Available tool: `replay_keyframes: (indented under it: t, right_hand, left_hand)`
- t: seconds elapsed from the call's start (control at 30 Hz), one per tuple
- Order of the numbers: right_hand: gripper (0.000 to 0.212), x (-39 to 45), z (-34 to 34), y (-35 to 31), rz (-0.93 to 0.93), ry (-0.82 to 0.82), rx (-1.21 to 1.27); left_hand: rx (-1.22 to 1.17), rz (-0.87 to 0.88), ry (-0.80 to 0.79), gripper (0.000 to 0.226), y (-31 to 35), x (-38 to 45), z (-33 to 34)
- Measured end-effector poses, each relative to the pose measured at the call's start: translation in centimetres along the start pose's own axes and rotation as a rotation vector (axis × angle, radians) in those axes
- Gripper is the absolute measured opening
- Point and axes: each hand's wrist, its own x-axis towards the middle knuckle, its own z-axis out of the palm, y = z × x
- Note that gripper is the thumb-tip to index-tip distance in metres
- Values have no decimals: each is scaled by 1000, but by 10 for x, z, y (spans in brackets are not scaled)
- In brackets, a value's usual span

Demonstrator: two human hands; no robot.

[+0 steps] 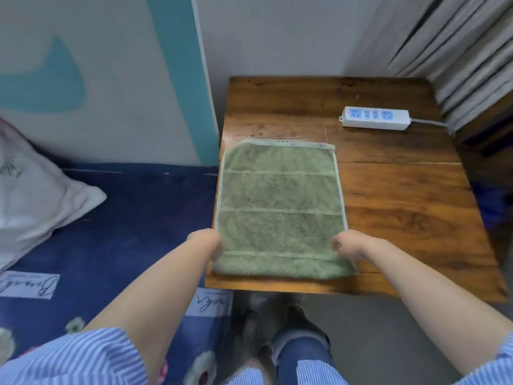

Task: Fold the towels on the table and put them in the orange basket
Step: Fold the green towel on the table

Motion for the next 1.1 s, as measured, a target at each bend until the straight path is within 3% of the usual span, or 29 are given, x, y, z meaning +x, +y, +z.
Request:
replay_keyframes:
  t: [0.17, 0.43, 0.57, 0.67, 0.8, 0.97, 1.1]
  right_hand:
    - [36, 14, -36, 6, -32, 135, 26]
    - [35, 66, -119, 19, -100, 324, 54]
    - [38, 104, -149, 26, -128, 497, 60]
    - [40, 134, -164, 32, -123, 608, 68]
    - [35, 162, -168, 36, -95, 657, 21]
    - [28, 179, -170, 35, -58, 721, 133]
    - [23, 183, -170, 30, -2, 722, 134]
  left_hand:
    - [-92, 3, 267, 30, 5, 14, -40]
    - [-136, 30, 421, 29, 25, 50, -132]
    - [-197, 84, 536, 26, 29, 82, -171]
    - [-250, 109, 587, 33, 31, 111, -193]
    - [-212, 125, 592, 32, 32, 141, -201]
    - [-235, 199, 683, 27, 17, 163, -194]
    - [-399, 288, 679, 18, 6, 169, -192]
